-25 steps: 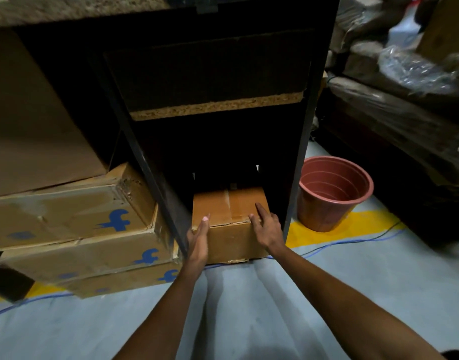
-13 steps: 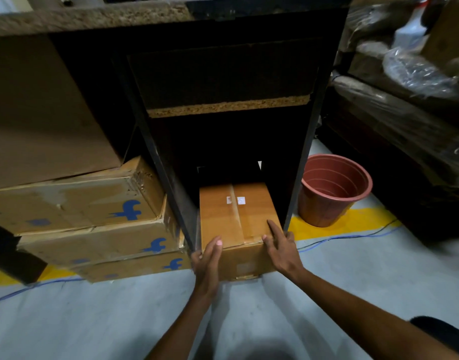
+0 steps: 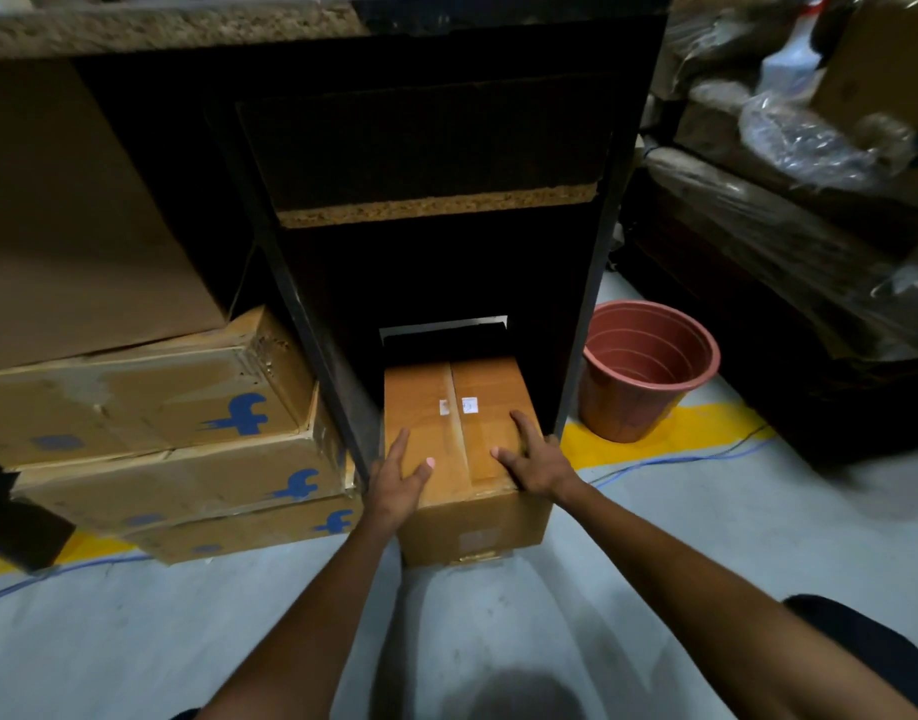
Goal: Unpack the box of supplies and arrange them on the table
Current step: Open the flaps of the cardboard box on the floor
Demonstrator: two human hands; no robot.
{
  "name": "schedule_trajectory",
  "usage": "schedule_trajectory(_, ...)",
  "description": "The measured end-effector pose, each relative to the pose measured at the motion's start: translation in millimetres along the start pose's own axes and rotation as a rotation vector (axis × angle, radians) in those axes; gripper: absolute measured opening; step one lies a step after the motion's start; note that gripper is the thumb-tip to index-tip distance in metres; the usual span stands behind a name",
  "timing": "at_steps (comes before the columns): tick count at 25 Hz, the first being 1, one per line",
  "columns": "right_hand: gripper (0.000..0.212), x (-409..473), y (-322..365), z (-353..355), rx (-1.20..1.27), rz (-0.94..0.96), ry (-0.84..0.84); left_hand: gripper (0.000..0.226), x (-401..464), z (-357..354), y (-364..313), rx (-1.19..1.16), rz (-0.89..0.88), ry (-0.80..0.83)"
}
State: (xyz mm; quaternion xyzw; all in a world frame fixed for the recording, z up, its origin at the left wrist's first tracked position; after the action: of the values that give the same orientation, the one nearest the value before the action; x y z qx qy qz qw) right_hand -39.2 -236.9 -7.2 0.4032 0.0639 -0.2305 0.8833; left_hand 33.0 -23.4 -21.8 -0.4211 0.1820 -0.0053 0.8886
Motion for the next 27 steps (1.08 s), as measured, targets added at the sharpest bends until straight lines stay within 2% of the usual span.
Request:
schedule_trajectory(5,0.079,-15,-7,-9,-0.111,0.028,0.029,0.072,-16,-3,8,0.013,0.023,0.003)
schedule_trajectory(10,0.08,-64,-29,-26,-0.173,0.084,0.074,0.075,-61,-15,39,-0.008,-0.029,0.046)
schedule_trajectory(16,0.083,-113,-60,-43,-0.168,0.136,0.123,0.074,-112,-32,71,0.039,-0.074,0.065)
schedule_trajectory(22,0.076,-76,-46,-39,-0.249,0.272,-0.042,0.067,-81,-30,42,0.144,-0.112,-0.019)
schedule_trajectory(27,0.08,-60,-30,-38,-0.282,0.224,-0.072,0.065,-69,-27,25,0.229,-0.1,-0.089)
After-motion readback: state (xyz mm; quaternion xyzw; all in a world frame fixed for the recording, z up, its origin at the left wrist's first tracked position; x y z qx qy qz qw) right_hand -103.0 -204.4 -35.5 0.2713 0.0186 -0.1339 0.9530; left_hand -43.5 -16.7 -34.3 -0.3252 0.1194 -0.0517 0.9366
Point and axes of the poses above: each hand's wrist, its own x-axis towards the middle knuckle, its own z-axis out of the back of the hand, y = z × x, the point moved 2 cm from there along x, towards the middle knuckle, and after that the axes turned 7 degrees about z, right-handed, at the moved point
